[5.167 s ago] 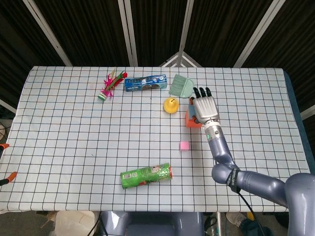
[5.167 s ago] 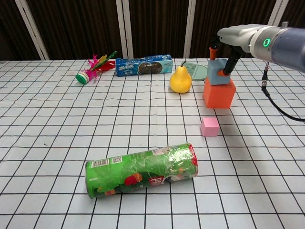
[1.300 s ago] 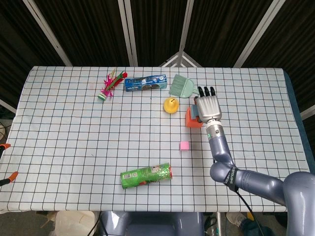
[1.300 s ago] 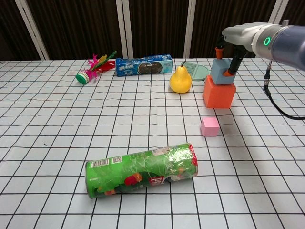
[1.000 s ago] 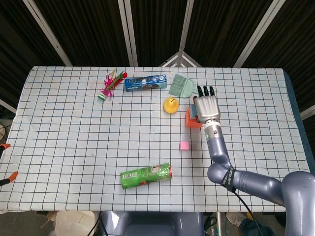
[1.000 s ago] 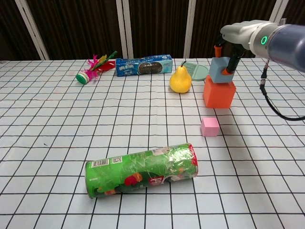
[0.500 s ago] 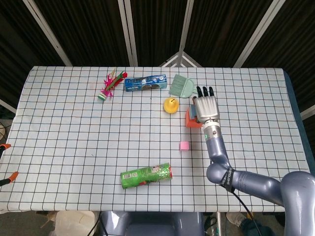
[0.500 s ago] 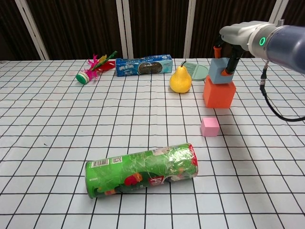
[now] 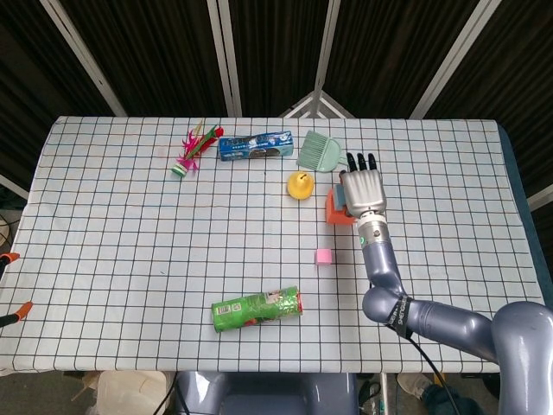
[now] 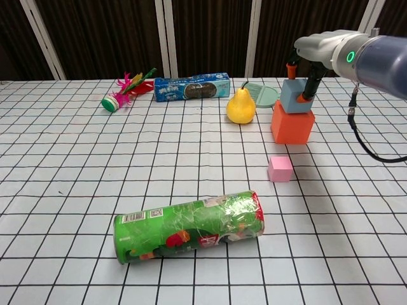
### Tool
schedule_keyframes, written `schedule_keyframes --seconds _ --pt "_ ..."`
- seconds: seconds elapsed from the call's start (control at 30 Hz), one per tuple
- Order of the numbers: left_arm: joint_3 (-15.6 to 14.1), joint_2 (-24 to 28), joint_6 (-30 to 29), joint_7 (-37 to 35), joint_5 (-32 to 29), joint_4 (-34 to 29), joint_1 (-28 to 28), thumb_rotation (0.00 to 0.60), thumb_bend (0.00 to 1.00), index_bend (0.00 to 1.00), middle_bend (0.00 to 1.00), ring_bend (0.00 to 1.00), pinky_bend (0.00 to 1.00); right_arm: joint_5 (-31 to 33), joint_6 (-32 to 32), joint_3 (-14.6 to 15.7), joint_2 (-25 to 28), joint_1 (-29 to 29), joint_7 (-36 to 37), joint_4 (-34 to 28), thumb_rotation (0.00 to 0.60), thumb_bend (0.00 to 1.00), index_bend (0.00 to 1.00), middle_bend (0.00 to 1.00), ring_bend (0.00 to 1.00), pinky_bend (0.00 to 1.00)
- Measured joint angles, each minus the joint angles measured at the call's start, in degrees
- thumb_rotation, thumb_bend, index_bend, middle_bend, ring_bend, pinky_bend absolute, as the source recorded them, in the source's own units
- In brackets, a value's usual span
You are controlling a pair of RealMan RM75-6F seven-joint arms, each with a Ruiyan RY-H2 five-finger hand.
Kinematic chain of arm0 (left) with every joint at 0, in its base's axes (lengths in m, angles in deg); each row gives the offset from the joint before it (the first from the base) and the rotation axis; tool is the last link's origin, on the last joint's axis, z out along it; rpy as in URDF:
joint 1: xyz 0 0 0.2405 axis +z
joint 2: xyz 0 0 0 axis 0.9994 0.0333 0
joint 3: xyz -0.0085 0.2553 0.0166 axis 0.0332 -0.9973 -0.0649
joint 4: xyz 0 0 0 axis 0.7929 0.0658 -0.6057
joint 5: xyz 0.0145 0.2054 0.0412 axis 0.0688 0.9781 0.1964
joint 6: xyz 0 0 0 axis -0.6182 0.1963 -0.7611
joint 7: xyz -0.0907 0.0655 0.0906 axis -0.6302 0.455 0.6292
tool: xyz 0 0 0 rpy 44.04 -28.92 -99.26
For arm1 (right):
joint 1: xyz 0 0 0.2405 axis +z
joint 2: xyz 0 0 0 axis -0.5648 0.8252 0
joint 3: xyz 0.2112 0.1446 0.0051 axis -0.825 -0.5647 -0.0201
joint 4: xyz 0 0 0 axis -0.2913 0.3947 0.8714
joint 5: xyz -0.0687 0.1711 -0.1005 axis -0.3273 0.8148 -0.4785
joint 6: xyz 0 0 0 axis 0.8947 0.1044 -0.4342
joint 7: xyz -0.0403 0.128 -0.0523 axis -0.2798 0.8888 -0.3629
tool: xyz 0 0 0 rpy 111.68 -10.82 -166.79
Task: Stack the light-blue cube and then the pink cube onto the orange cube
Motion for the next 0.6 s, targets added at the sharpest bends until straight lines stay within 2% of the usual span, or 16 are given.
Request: schedule_keyframes --seconds 0.6 --pt "0.02 -0.11 0.05 0.35 -0.17 -0.04 -0.07 0.600 0.21 0.21 0.02 0.00 0.02 0.45 0.27 -0.12 -0.33 -0.15 -0.41 0.70 0.600 0.46 0.51 0.07 0.03 0.00"
